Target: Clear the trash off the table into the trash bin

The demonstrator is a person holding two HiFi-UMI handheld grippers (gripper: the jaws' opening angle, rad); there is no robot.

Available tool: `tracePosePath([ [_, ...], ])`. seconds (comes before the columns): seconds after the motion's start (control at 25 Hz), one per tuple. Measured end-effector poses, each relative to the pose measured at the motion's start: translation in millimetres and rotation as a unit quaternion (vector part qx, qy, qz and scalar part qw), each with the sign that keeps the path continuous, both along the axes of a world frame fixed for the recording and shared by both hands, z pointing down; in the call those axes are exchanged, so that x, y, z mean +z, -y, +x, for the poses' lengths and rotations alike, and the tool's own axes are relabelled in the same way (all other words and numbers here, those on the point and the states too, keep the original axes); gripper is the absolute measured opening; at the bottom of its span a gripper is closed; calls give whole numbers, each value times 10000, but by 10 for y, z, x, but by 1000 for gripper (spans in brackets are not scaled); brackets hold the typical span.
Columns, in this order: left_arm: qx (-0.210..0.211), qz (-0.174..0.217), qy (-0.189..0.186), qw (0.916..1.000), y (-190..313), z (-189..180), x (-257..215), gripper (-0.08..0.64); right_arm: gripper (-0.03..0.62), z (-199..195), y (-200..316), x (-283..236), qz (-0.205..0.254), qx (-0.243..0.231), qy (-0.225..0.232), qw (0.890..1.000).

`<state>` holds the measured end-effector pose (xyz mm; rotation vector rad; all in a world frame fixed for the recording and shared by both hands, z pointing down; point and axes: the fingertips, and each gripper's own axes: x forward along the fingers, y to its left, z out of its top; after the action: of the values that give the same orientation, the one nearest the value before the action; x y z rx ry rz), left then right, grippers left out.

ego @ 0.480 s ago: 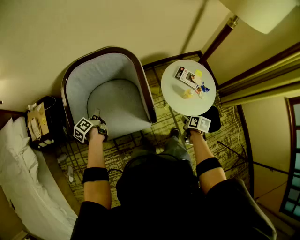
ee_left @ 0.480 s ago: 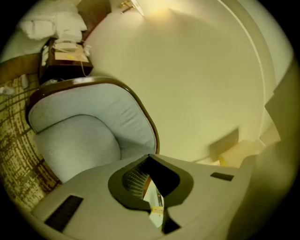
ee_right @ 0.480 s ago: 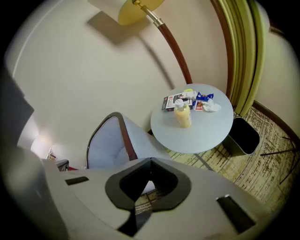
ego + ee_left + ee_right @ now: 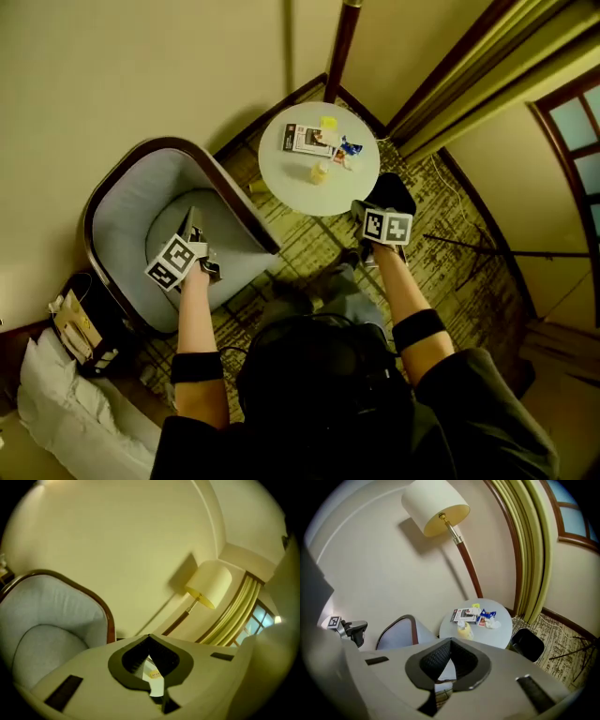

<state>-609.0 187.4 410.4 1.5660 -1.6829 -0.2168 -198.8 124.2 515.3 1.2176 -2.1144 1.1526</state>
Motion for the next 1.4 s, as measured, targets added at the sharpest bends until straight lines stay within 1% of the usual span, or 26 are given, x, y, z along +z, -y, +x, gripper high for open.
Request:
tracePosePath([
  [0.08,385,108,455,9982,247,295,-140,5,0,157,164,-161,258,105,5,9996],
  [0.16,707,233,924,9929,431,586,-244,5,0,320,305,-325,534,175,-34,9984],
  [0.28,1122,473,1654,9787,627,1010,-375,5,0,591,476,-581,1016,150,-238,9944],
  [0.36,1252,611,2011,9696,763,1254,-469,5,0,760,612,-777,1406,40,-434,9891],
  [0.44,1296,735,2328,9611,890,1471,-575,5,0,936,741,-974,1879,-87,-714,9796],
  [0.48,1344,814,2507,9552,945,1593,-619,5,0,1034,790,-1068,2138,-148,-901,9726],
  [0.56,1477,1010,2892,9404,1041,1871,-688,5,0,1247,857,-1257,2651,-263,-1334,9546],
  [0.64,1545,1199,3199,9271,1140,2134,-762,5,0,1431,898,-1440,3038,-335,-1648,9378],
  [0.68,1566,1272,3298,9222,1195,2252,-788,5,0,1505,916,-1515,3148,-355,-1720,9328],
  [0.76,1633,1352,3424,9153,1301,2466,-806,5,0,1655,957,-1572,3232,-395,-1760,9290],
  [0.96,1881,1384,3531,9060,1488,2899,-814,5,0,2017,1074,-1516,3169,-331,-1614,9340],
  [1.04,1906,1363,3521,9062,1555,3007,-810,5,0,2112,1119,-1503,3145,-313,-1523,9364],
  [1.2,1778,1265,3512,9105,1644,3115,-752,5,0,2229,1226,-1436,3135,-483,-1401,9380],
  [1.32,1764,1185,3605,9082,1658,3206,-711,5,0,2306,1288,-1365,3120,-589,-1274,9397],
  [1.4,1760,1134,3626,9081,1674,3257,-661,5,0,2357,1347,-1295,3103,-653,-1242,9402],
])
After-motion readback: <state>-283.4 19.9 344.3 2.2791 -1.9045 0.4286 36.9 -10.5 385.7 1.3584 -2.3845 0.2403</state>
